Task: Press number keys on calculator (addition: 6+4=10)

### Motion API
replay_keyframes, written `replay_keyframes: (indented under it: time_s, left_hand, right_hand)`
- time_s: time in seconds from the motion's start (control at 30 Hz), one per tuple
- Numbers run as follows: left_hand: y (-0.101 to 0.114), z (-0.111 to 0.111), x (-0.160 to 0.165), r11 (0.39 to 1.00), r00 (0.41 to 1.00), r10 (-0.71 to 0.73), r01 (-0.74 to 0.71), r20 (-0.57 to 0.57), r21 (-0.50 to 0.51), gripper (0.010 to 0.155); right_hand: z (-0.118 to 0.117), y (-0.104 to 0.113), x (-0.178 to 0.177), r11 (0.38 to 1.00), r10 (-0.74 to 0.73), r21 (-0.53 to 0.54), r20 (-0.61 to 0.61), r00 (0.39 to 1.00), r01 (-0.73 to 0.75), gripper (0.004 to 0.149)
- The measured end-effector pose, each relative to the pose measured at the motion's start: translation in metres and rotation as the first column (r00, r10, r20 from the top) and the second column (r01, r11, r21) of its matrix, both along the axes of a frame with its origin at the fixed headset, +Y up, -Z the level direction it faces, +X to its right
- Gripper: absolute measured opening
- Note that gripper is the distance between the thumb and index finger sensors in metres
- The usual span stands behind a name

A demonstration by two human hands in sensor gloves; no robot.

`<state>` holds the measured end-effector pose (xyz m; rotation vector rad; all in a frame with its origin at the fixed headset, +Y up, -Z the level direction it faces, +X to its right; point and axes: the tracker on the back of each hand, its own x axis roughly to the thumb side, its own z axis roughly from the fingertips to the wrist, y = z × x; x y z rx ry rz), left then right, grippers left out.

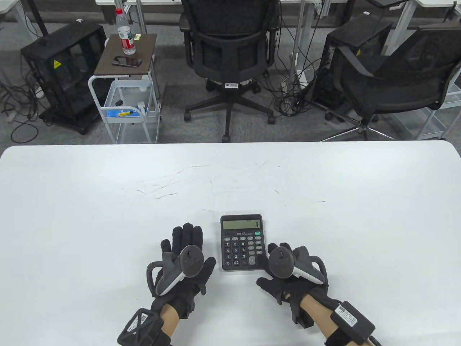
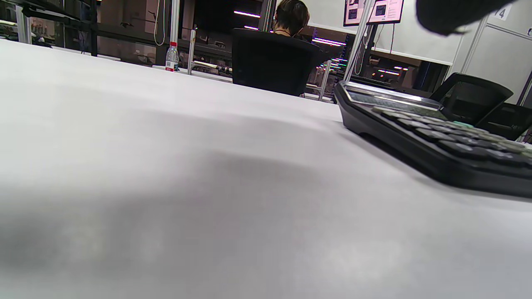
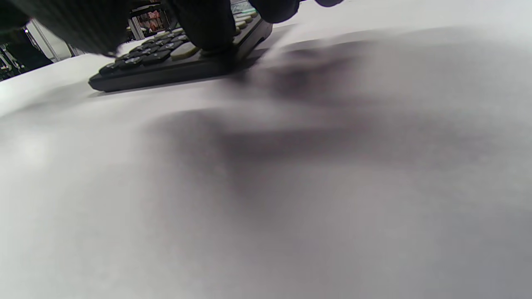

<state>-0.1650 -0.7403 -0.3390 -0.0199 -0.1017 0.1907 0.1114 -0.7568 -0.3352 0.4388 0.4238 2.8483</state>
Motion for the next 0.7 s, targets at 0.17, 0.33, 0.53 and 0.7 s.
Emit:
replay_keyframes:
  time_s: [0.17,0.33,0.53,0.7]
  left_hand:
    - [0.0,0.0007,0.0022,1.0,1.0,-0.004,0.004,0.006,0.001,0.087]
    - [-0.0008,0.001,0.0036,1.0,1.0,-0.01,0.01,0.008,-0.001,0.087]
    - [-0.0008,0.0017,0.0051,1.0,1.0,-0.014,0.014,0.007,-0.004,0.087]
    - [-0.001,0.0016,0.0061,1.0,1.0,-0.022,0.022,0.009,-0.006,0.087]
  right_hand:
    - [-0.0012,0.0004,0.0006,1.0,0.007,0.002,-0.002,1.0,-0.007,0.07]
    - [-0.001,0.0005,0.0012,1.0,0.014,-0.005,-0.003,1.0,-0.014,0.07]
    - [-0.0014,0.0003,0.0018,1.0,0.02,-0.017,-0.006,1.0,-0.021,0.07]
    - [-0.0055,0.0013,0.0078,1.0,-0.028,0.0,0.014,1.0,0.028,0.074]
